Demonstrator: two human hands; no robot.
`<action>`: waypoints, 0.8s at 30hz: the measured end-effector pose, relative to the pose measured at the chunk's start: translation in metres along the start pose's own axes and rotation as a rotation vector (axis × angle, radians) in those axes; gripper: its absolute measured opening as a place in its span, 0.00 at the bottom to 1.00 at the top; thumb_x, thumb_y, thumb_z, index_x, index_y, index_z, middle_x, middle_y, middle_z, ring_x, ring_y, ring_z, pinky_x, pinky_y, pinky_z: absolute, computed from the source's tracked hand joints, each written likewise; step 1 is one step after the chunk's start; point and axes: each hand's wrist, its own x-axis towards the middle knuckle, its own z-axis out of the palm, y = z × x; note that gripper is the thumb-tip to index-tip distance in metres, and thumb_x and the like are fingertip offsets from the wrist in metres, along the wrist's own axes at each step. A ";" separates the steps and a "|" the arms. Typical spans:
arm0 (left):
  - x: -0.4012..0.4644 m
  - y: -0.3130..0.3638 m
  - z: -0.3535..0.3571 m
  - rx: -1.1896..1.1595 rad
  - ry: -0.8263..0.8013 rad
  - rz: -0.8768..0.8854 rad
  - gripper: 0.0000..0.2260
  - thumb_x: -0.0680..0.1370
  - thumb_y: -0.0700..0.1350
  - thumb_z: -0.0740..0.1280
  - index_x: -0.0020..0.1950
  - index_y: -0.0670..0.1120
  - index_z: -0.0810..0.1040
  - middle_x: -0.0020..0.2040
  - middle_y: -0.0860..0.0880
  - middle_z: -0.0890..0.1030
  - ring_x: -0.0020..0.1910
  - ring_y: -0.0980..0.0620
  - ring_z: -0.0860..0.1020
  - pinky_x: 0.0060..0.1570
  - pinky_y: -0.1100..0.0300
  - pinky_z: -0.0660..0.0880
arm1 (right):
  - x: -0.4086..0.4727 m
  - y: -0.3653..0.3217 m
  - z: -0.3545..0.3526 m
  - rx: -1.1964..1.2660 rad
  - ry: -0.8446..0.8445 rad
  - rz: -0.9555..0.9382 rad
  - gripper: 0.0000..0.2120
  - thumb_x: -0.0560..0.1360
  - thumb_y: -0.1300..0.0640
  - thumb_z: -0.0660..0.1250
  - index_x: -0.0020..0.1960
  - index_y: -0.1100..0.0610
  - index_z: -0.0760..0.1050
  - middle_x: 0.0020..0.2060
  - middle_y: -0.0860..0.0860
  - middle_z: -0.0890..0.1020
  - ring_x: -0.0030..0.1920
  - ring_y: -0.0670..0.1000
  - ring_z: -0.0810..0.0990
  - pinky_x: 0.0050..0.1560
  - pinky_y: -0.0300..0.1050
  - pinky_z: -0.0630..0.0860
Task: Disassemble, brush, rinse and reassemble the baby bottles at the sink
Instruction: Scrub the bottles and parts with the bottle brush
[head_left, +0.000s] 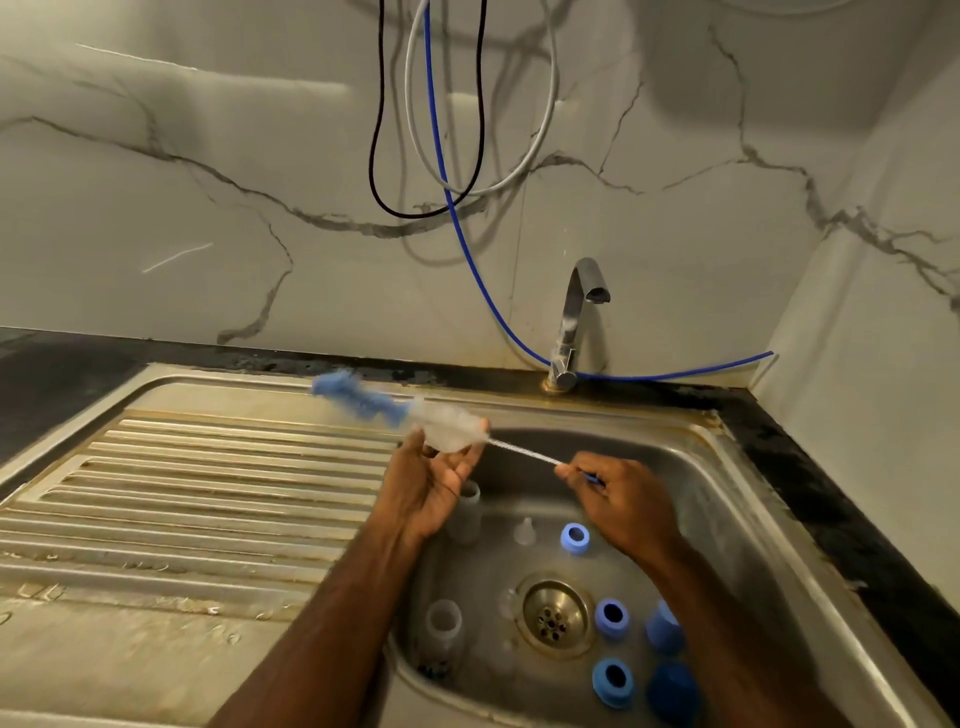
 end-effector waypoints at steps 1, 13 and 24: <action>0.000 0.004 -0.001 -0.014 0.000 0.002 0.23 0.84 0.52 0.60 0.74 0.39 0.70 0.66 0.33 0.78 0.64 0.36 0.79 0.54 0.45 0.82 | 0.000 0.006 -0.005 0.006 0.022 0.039 0.18 0.80 0.39 0.58 0.39 0.49 0.74 0.28 0.46 0.75 0.31 0.45 0.75 0.36 0.49 0.77; -0.001 0.001 0.001 0.006 -0.012 -0.017 0.23 0.84 0.52 0.59 0.74 0.39 0.70 0.66 0.33 0.78 0.65 0.36 0.78 0.53 0.45 0.82 | -0.002 0.009 -0.008 0.056 -0.020 0.052 0.18 0.79 0.40 0.58 0.39 0.50 0.75 0.29 0.48 0.76 0.31 0.46 0.75 0.36 0.49 0.75; -0.004 -0.003 0.001 0.050 -0.037 -0.033 0.24 0.83 0.53 0.60 0.73 0.40 0.69 0.67 0.33 0.77 0.65 0.36 0.78 0.56 0.45 0.80 | -0.002 0.013 -0.005 0.066 -0.038 0.066 0.17 0.80 0.39 0.58 0.38 0.48 0.73 0.29 0.47 0.75 0.31 0.46 0.76 0.38 0.51 0.77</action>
